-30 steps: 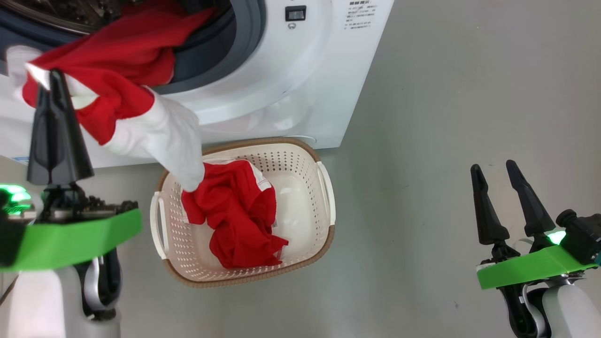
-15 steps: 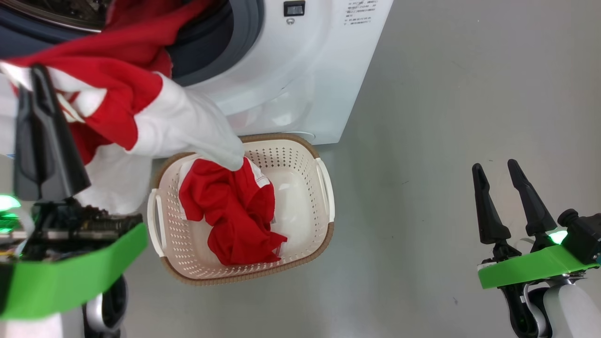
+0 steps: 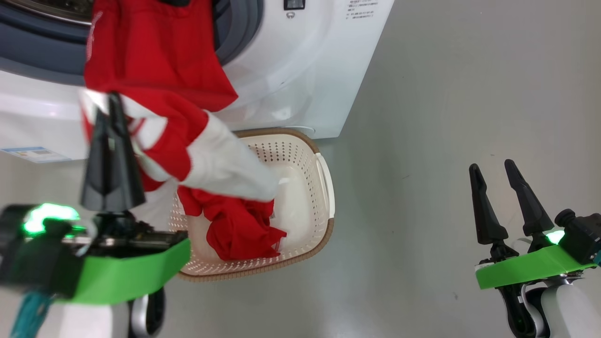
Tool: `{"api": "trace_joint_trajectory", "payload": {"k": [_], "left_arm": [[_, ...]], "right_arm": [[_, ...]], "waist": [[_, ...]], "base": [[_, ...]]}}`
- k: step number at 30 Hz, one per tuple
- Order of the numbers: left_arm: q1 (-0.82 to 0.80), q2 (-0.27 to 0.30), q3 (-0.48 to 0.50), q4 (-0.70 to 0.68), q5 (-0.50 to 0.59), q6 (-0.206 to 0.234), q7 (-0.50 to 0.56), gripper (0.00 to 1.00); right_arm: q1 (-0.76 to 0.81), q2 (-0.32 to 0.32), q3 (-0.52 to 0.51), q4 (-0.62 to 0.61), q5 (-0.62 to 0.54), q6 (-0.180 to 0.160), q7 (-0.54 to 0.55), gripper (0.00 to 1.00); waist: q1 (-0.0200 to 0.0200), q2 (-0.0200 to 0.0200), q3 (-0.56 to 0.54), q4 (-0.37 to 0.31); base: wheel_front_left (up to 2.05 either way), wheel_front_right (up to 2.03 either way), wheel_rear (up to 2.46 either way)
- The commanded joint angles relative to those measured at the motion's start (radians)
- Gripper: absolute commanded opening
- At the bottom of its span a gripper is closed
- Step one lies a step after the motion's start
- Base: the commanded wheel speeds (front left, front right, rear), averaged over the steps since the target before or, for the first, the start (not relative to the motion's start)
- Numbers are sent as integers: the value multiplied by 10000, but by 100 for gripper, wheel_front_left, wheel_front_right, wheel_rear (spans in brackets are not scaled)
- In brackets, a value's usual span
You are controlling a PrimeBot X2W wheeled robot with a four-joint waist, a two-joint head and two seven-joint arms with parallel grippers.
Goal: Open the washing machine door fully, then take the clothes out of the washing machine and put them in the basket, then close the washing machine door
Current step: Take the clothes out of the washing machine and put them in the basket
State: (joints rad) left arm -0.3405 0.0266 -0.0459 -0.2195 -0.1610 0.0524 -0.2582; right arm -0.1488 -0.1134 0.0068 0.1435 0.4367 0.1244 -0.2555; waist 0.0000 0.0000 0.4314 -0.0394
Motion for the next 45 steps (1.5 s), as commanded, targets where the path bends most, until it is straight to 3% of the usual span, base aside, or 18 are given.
{"api": "trace_joint_trajectory", "payload": {"k": [1, 11, 28, 30, 34, 35, 37, 41, 45], "left_arm": [[182, 237, 233, -48, -90, -34, -36, 2], [-239, 237, -275, 3351, -369, -622, -36, 0], [-2828, 237, -439, 8419, 240, -976, -36, 13], [-3247, 237, -417, 9041, 339, -977, -36, 23], [-3728, 237, -369, 9747, 458, -897, -36, 29], [-3822, 237, -355, 9873, 454, -878, -36, 35], [-3964, 237, -340, 10036, 439, -848, -36, 53], [-4070, 237, -302, 10128, 342, -869, -36, 100], [-4035, 237, -222, 10169, 282, -882, -36, 100]], "right_arm": [[-60, -43, 174, -244, -37, 63, -63, 100], [-276, 53, 220, -329, -15, 63, -63, 100], [-1050, 276, 309, -510, 25, 63, -63, 100], [-1178, 300, 291, -535, 32, 63, -63, 100], [-1323, 310, 311, -530, 29, 63, -63, 100], [-1351, 310, 316, -522, 29, 63, -63, 100], [-1398, 311, 319, -505, 28, 63, -63, 100], [-1429, 316, 306, -485, 21, 63, -63, 100], [-1400, 325, 294, -489, -5, 63, -63, 100]], "waist": [[0, 0, 38, -2], [0, 0, 693, -78], [0, 0, 2557, -393], [0, 0, 2790, -435], [0, 0, 2992, -474], [0, 0, 3021, -483], [0, 0, 3056, -494], [0, 0, 3029, -499], [0, 0, 2960, -467]], "base": [[0, 0, 0], [0, 0, 0], [0, 0, 0], [0, 0, 0], [0, 0, 0], [0, 0, 0], [0, 0, 0], [0, 0, 0], [0, 0, 0]]}}
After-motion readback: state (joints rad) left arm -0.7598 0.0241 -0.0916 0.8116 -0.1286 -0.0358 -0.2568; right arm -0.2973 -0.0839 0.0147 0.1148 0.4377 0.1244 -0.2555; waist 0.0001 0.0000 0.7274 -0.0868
